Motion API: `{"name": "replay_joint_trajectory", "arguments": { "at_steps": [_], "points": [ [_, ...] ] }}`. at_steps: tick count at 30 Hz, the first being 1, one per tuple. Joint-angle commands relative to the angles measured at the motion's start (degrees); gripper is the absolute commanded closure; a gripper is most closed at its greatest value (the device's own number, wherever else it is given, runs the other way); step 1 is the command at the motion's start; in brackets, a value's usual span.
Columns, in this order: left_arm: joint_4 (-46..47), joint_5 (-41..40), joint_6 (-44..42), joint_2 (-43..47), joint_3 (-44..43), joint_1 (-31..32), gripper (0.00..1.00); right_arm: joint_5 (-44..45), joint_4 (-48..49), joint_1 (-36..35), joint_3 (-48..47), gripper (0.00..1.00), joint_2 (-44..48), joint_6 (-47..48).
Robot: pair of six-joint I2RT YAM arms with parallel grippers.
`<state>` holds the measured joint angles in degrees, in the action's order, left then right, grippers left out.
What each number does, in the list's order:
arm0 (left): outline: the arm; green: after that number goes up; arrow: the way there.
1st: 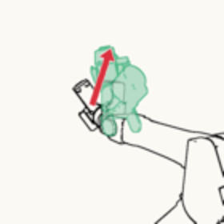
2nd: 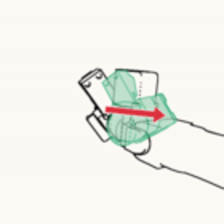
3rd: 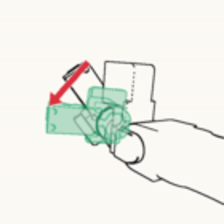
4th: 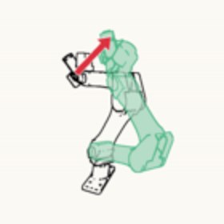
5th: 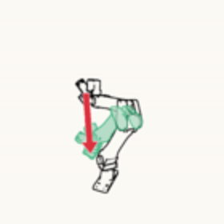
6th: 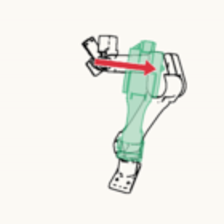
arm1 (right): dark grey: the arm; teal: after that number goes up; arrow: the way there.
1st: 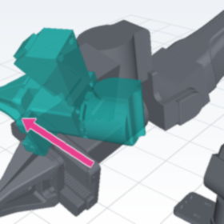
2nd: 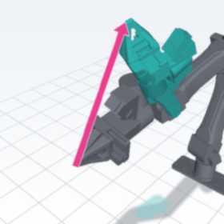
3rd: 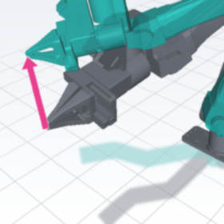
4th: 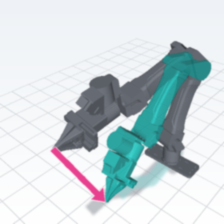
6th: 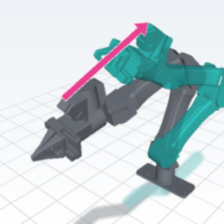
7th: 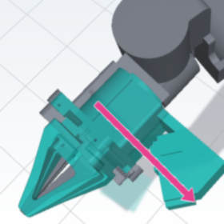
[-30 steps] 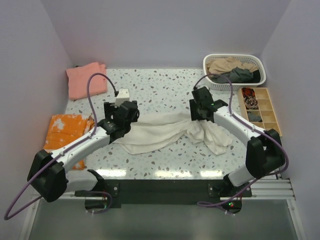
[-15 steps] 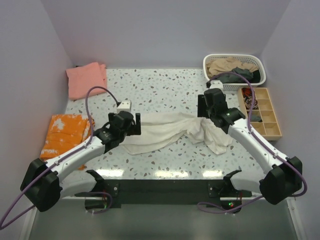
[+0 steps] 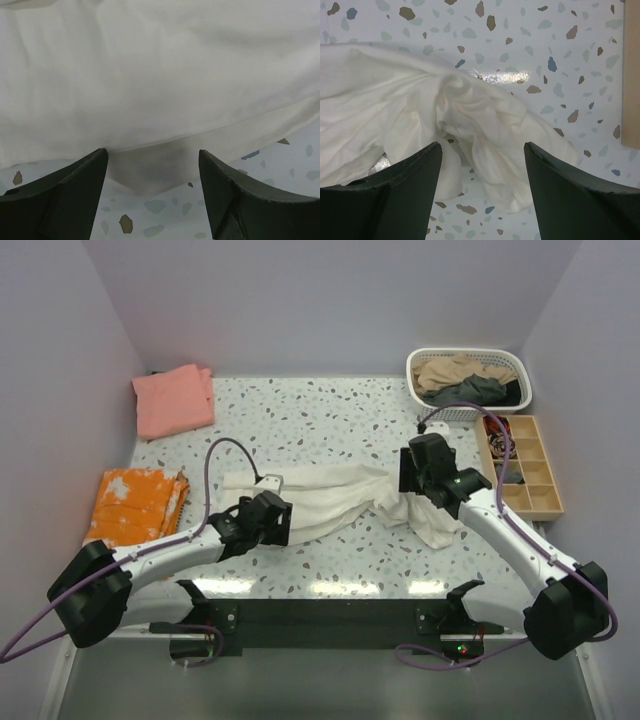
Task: Fold and stack the t-shirts
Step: Flatten the tshirt out
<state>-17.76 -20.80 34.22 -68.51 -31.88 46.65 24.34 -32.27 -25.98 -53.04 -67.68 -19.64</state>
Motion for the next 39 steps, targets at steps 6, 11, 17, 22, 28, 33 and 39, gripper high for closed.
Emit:
{"name": "replay_joint_trajectory", "arguments": {
  "at_steps": [6, 11, 17, 22, 28, 33, 39],
  "points": [
    [4.6, -0.4, 3.8, -0.9, 2.4, 0.2, 0.34, 1.4, -1.2, 0.0, 0.8, 0.29, 3.4, -1.5],
    [4.2, -3.5, 3.8, -1.6, 0.9, 0.2, 0.41, 1.2, -1.0, 0.0, 1.0, 0.3, 2.8, -1.3],
    [6.2, -7.0, 2.4, -3.8, -0.2, 0.2, 0.73, 1.5, -2.4, 0.0, 1.4, 0.31, 2.1, -2.3],
    [9.1, -7.8, 1.6, -6.4, -0.3, -0.4, 1.0, 1.1, -4.6, 0.0, 2.3, 0.31, 3.5, -4.1],
    [10.7, -8.0, -0.2, -5.7, -1.1, -2.0, 1.0, -4.7, -1.0, 0.0, 5.6, 0.31, 6.2, -2.2],
    [9.3, -9.1, -2.9, -3.2, -3.4, -3.3, 1.0, -3.2, 2.2, 0.0, 4.9, 0.3, 4.8, -2.6],
    [9.2, -9.4, -4.8, -0.9, -4.2, -5.3, 1.0, -0.7, 4.3, 0.0, 2.4, 0.3, 0.1, -2.2]
  ]
}}
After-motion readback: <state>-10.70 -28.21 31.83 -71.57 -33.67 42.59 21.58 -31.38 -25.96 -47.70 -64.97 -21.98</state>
